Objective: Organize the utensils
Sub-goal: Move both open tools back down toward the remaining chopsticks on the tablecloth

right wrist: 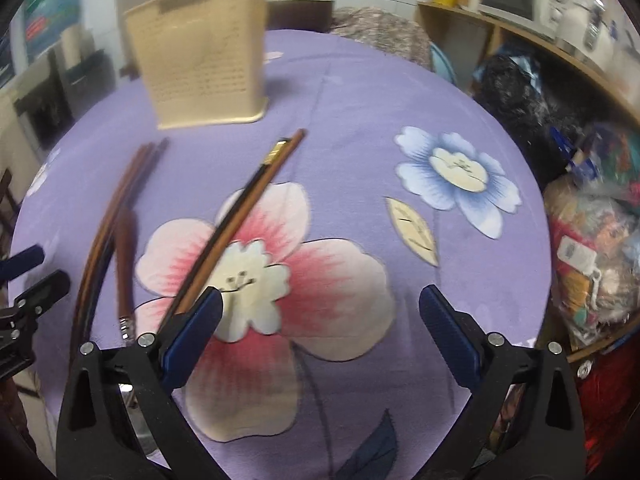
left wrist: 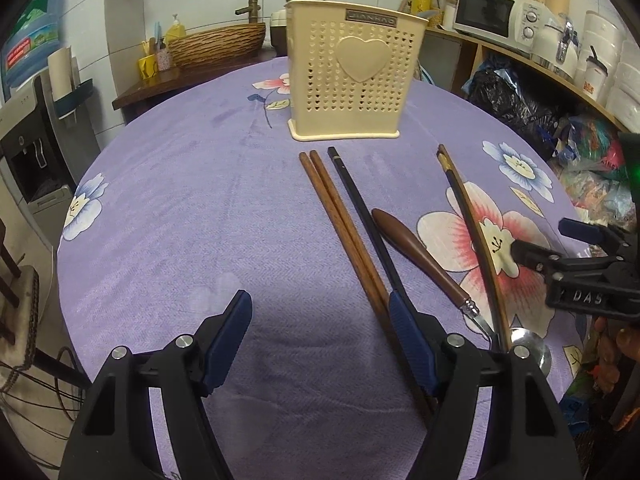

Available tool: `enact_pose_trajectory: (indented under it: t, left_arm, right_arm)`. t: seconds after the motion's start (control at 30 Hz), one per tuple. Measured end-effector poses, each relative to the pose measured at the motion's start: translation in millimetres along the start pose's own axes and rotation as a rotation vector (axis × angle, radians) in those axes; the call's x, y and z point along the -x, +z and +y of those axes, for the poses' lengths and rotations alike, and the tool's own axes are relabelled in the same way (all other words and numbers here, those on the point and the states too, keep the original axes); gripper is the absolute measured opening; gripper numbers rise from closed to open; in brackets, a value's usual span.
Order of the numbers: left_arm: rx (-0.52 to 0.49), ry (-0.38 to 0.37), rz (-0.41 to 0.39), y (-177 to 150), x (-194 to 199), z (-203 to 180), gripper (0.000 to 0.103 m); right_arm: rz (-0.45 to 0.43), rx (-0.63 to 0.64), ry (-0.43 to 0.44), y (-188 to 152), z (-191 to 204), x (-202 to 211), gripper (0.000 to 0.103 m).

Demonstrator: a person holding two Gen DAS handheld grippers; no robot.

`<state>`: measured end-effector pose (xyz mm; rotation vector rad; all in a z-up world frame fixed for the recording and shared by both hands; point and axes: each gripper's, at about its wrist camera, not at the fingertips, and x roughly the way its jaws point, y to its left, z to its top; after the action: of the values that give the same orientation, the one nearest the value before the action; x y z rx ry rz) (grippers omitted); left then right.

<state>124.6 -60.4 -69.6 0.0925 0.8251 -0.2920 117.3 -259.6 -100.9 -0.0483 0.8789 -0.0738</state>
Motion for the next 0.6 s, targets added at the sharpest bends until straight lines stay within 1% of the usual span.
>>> enact_pose_trajectory:
  t: [0.1,0.17,0.2,0.4,0.6]
  left_arm:
    - [-0.02,0.001,0.011,-0.9,-4.8,-7.5,0.069]
    - [-0.039,0.017,0.022,-1.8,-9.2,-11.8,0.067]
    - [-0.042,0.013,0.016,-2.3,-9.2,-12.6,0.067]
    - [-0.015,0.016,0.021,-2.1,-8.4,-7.6,0.066]
    - [0.004,0.017,0.024,-1.7,-9.3,-1.0,0.067]
  right_arm:
    - [-0.002,0.013,0.003,-0.4,7.0,0.1,0.097]
    - [0.002,0.006,0.003,-1.2,4.8,0.3,0.097]
    - [0.002,0.003,0.0,-1.1,2.9,0.0,0.097]
    - [0.007,-0.026,0.001,-3.0,-7.8,-1.0,0.097]
    - [0.015,-0.023,0.013,-2.2,-5.8,-3.8,0.097]
